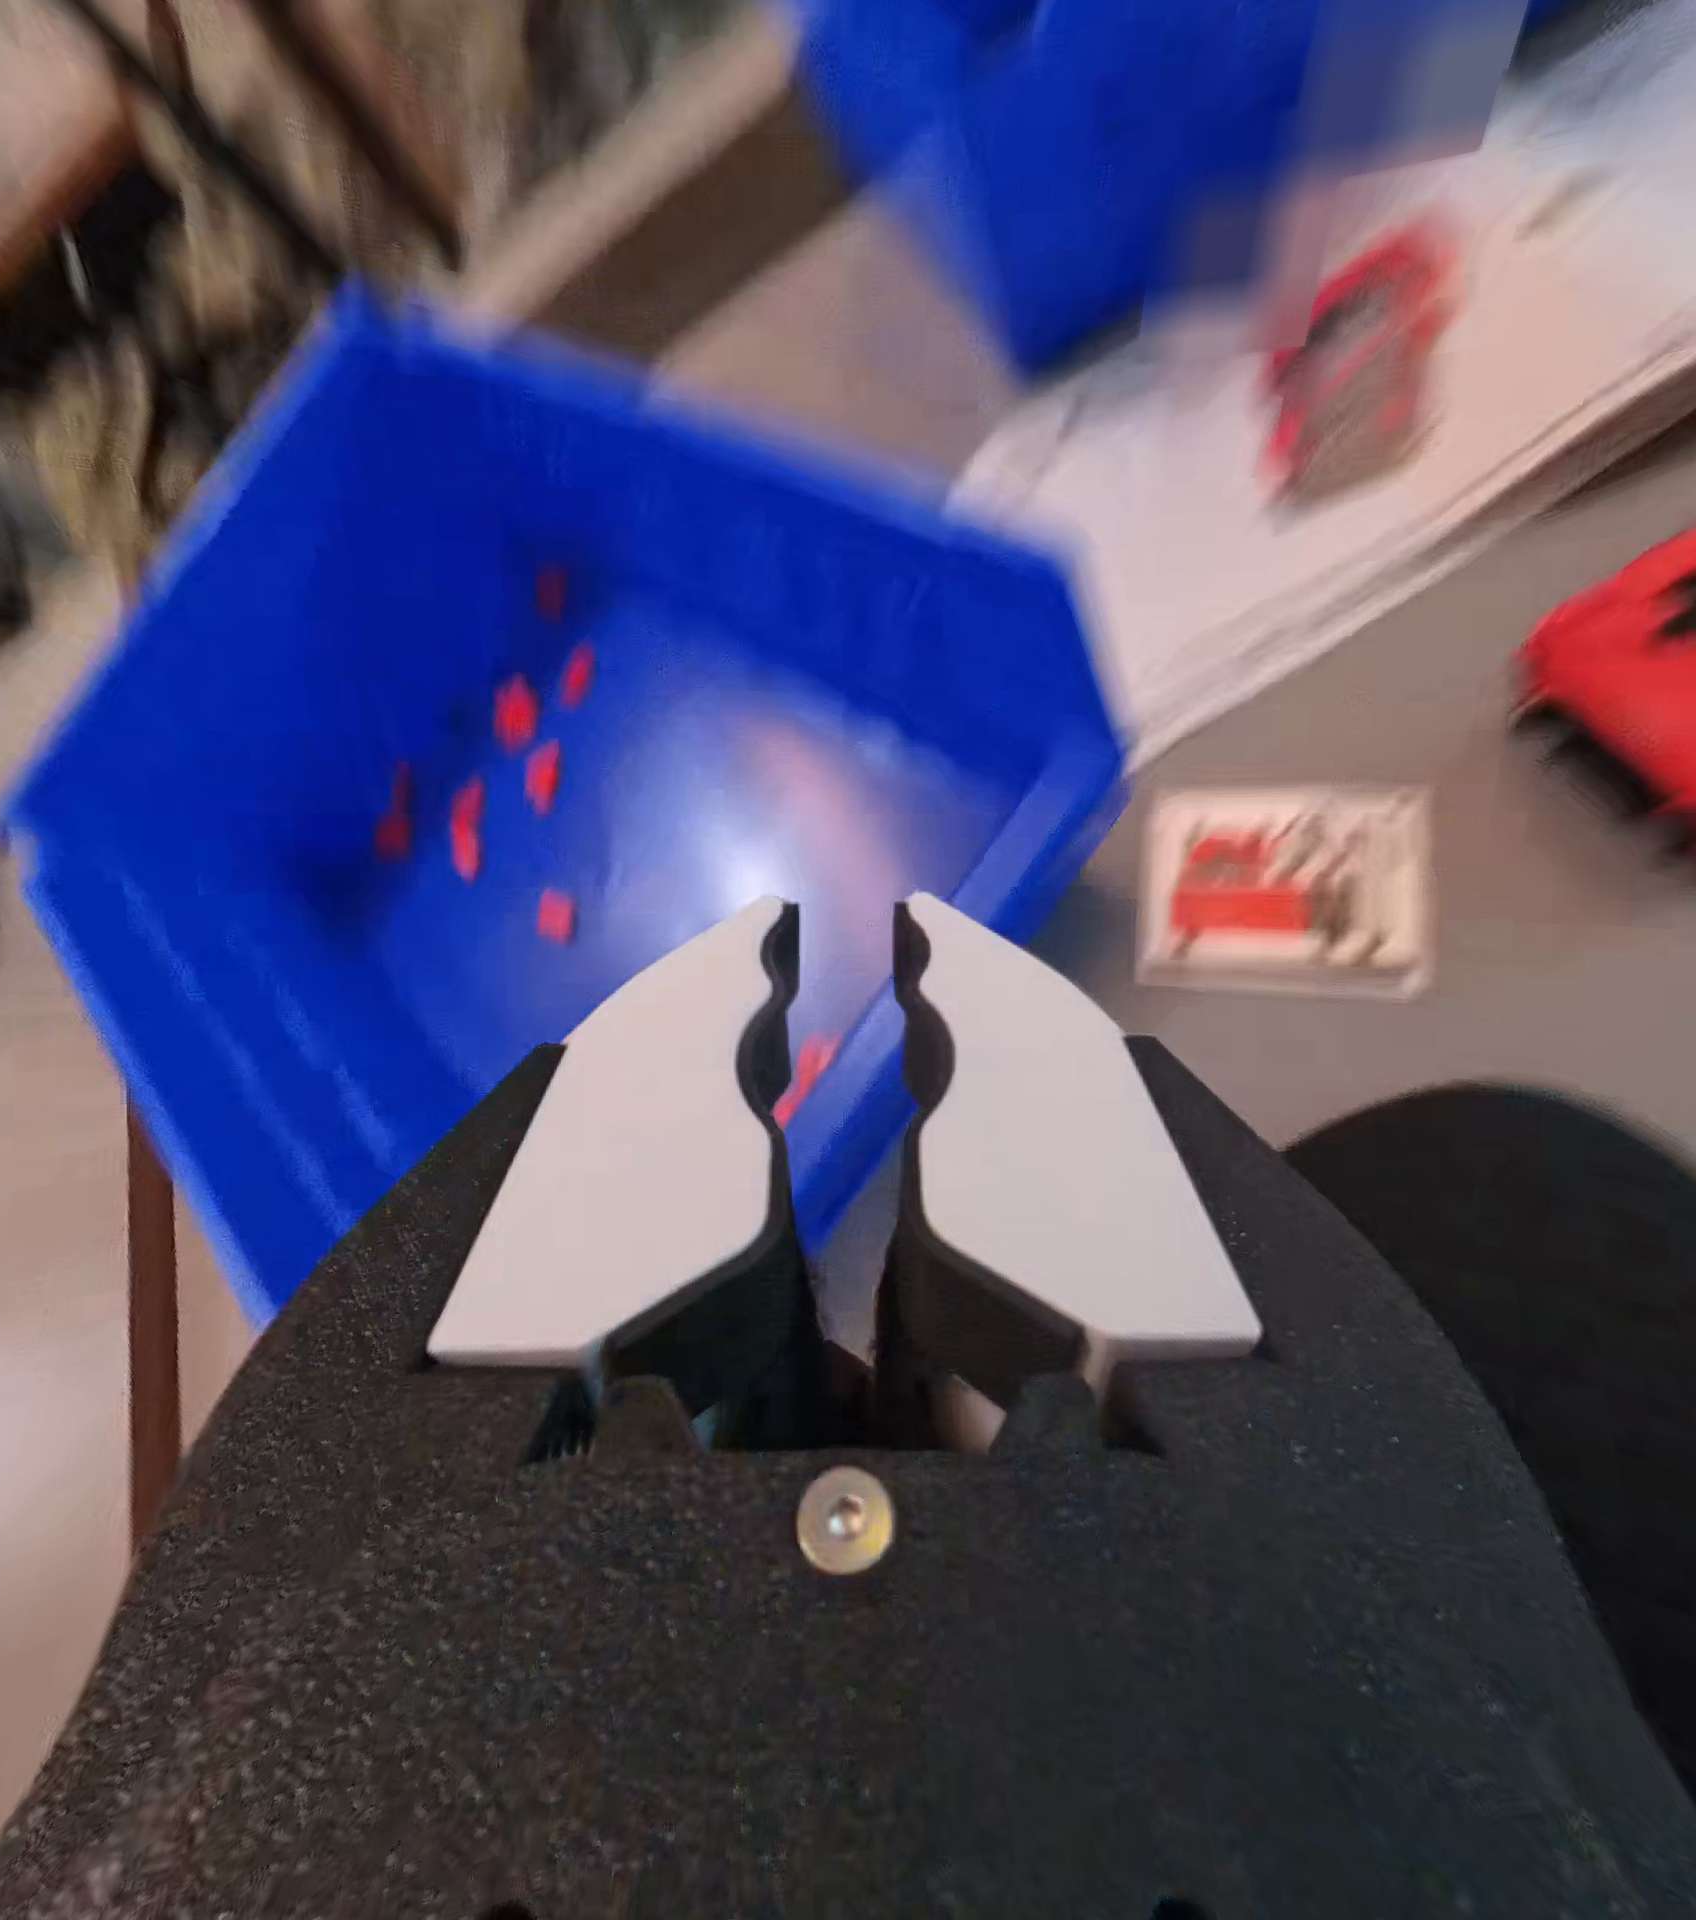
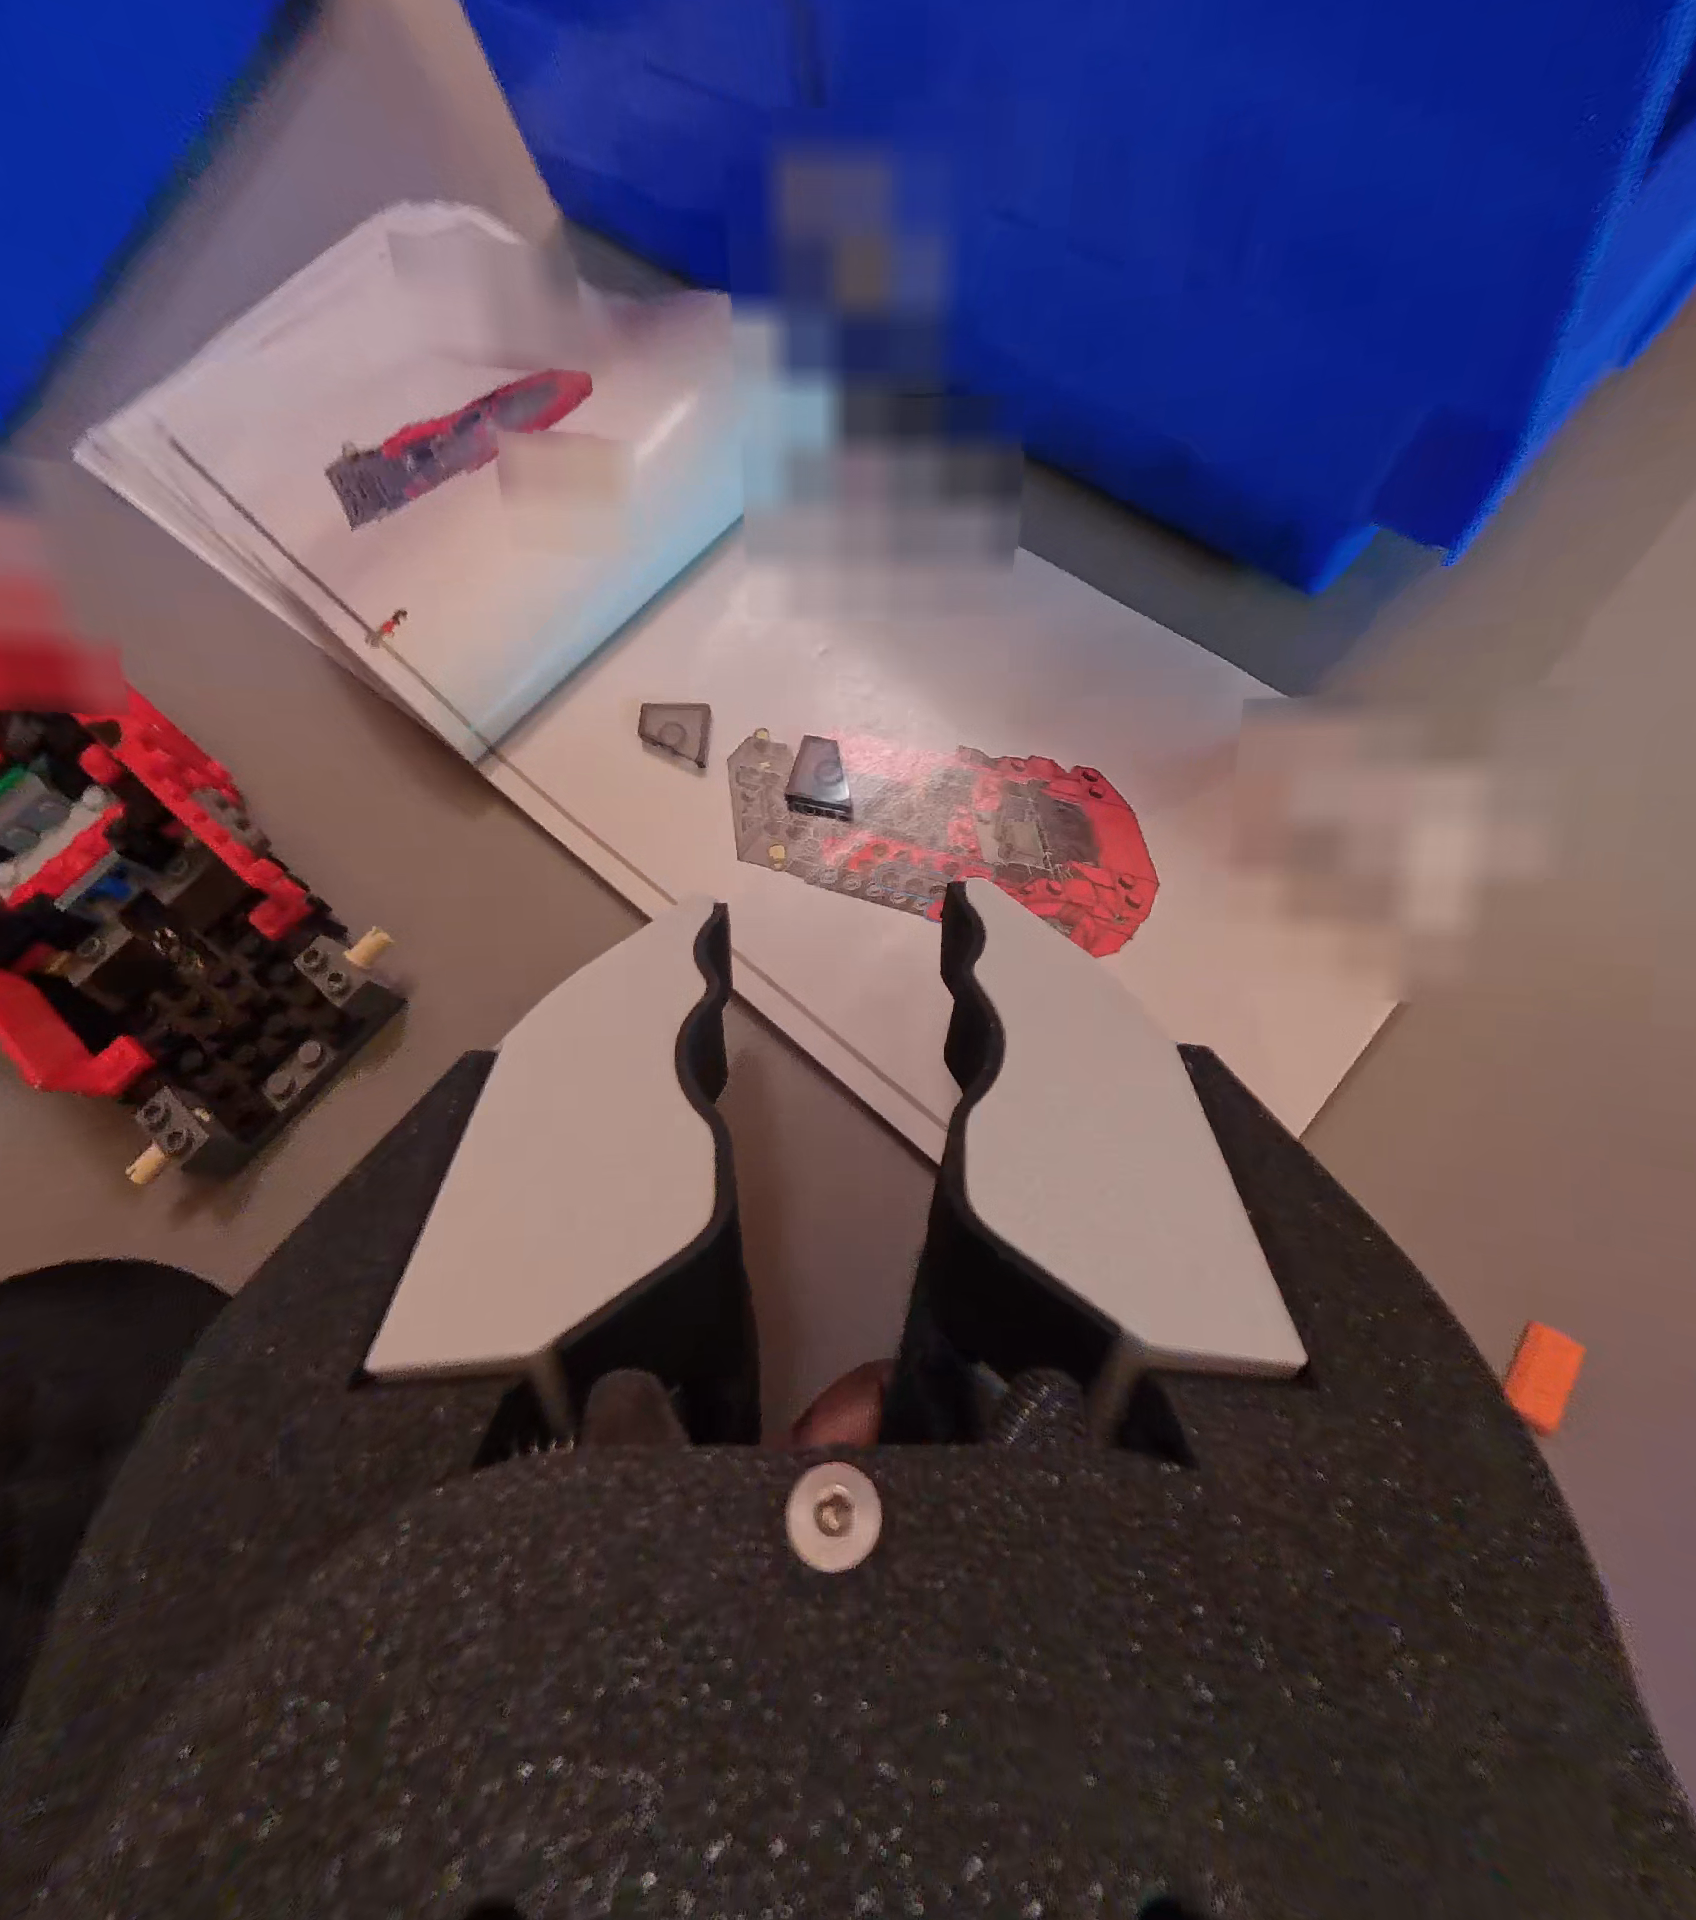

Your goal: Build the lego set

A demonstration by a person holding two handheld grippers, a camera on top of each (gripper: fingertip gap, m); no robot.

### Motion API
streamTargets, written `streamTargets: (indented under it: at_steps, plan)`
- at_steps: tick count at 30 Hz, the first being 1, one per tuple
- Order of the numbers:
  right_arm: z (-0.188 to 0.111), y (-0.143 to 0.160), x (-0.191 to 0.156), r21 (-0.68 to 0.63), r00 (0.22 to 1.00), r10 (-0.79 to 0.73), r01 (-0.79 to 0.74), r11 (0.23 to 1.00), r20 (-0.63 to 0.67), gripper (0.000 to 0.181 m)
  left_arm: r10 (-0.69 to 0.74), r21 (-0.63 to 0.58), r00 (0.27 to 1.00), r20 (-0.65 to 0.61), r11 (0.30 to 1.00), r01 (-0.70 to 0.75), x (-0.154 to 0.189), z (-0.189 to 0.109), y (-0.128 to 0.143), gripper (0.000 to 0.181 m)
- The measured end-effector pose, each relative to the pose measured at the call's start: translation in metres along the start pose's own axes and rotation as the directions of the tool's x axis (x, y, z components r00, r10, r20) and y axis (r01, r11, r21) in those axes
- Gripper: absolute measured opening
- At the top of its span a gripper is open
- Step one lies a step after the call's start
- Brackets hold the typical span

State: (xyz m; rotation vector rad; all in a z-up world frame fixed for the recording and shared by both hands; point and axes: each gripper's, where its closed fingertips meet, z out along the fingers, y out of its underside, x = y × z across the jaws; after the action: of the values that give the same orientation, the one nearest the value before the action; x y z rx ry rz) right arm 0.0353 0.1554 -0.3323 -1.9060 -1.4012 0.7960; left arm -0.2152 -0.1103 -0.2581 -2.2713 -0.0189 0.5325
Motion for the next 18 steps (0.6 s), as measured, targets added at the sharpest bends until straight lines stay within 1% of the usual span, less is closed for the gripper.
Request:
streamTargets:
  at_steps: [1, 2, 3, 4, 5, 6, 7, 8, 9, 11, 12, 13, 15, 16, 17, 18]
  plan:
    - [0.002, 0.000, -0.001, -0.036, 1.000, -0.026, 0.027, 0.999, 0.012, 0.039, 0.049, 0.118, 0.998, -0.029, 0.992, -0.046, 0.012, -0.003, -0.027, 0.017]
    - [0.004, -0.001, -0.002, -0.067, 0.998, -0.053, 0.054, 0.996, 0.023, 0.039, 0.103, 0.228, 0.993, -0.055, 0.970, -0.088, 0.025, -0.005, -0.052, 0.018]
    - [0.007, -0.004, -0.003, -0.091, 0.996, -0.081, 0.084, 0.992, 0.036, 0.039, 0.137, 0.328, 0.987, -0.084, 0.939, -0.103, 0.039, -0.006, -0.077, 0.018]
    - [0.011, -0.006, -0.003, -0.108, 0.993, -0.107, 0.112, 0.988, 0.052, 0.039, 0.164, 0.408, 0.976, -0.145, 0.908, -0.092, 0.057, -0.005, -0.099, 0.018]
    - [0.015, -0.009, -0.002, -0.121, 0.990, -0.128, 0.135, 0.983, 0.062, 0.039, 0.206, 0.455, 0.947, -0.247, 0.888, -0.074, 0.080, -0.001, -0.115, 0.018]
    - [0.021, -0.012, -0.002, -0.133, 0.986, -0.149, 0.157, 0.978, 0.074, 0.038, 0.247, 0.460, 0.899, -0.362, 0.886, -0.058, 0.104, 0.007, -0.125, 0.016]
    - [0.026, -0.014, -0.003, -0.144, 0.980, -0.173, 0.185, 0.972, 0.096, 0.035, 0.264, 0.436, 0.856, -0.444, 0.898, -0.051, 0.122, 0.019, -0.131, 0.012]
    - [0.032, -0.015, -0.005, -0.148, 0.975, -0.190, 0.206, 0.967, 0.118, 0.031, 0.276, 0.400, 0.833, -0.479, 0.914, -0.072, 0.132, 0.036, -0.135, 0.008]
    - [0.038, -0.016, -0.007, -0.148, 0.972, -0.195, 0.214, 0.965, 0.135, 0.029, 0.290, 0.358, 0.832, -0.473, 0.926, -0.119, 0.136, 0.056, -0.135, 0.005]
    - [0.046, -0.012, -0.011, -0.168, 0.968, -0.188, 0.216, 0.962, 0.169, 0.027, 0.300, 0.249, 0.859, -0.414, 0.945, -0.210, 0.134, 0.098, -0.133, 0.000]
    - [0.048, -0.008, -0.009, -0.181, 0.969, -0.181, 0.211, 0.961, 0.168, 0.027, 0.321, 0.185, 0.861, -0.396, 0.946, -0.267, 0.135, 0.115, -0.127, 0.000]
    - [0.049, -0.011, -0.008, -0.151, 0.972, -0.167, 0.192, 0.970, 0.163, 0.020, 0.346, 0.127, 0.858, -0.378, 0.938, -0.323, 0.136, 0.129, -0.120, 0.000]
    - [0.044, -0.007, -0.005, -0.153, 0.976, -0.135, 0.161, 0.975, 0.169, 0.011, 0.381, 0.009, 0.849, -0.366, 0.914, -0.406, 0.142, 0.148, -0.101, 0.000]
    - [0.040, -0.004, 0.000, -0.157, 0.980, -0.116, 0.142, 0.977, 0.162, 0.011, 0.385, -0.041, 0.842, -0.378, 0.902, -0.431, 0.146, 0.153, -0.091, 0.000]
    - [0.034, 0.000, 0.006, -0.164, 0.985, -0.102, 0.125, 0.979, 0.142, 0.011, 0.393, -0.080, 0.834, -0.388, 0.887, -0.455, 0.150, 0.156, -0.082, 0.000]
    - [0.027, 0.004, 0.015, -0.169, 0.990, -0.086, 0.105, 0.980, 0.115, 0.010, 0.410, -0.085, 0.831, -0.377, 0.878, -0.472, 0.150, 0.156, -0.080, 0.000]
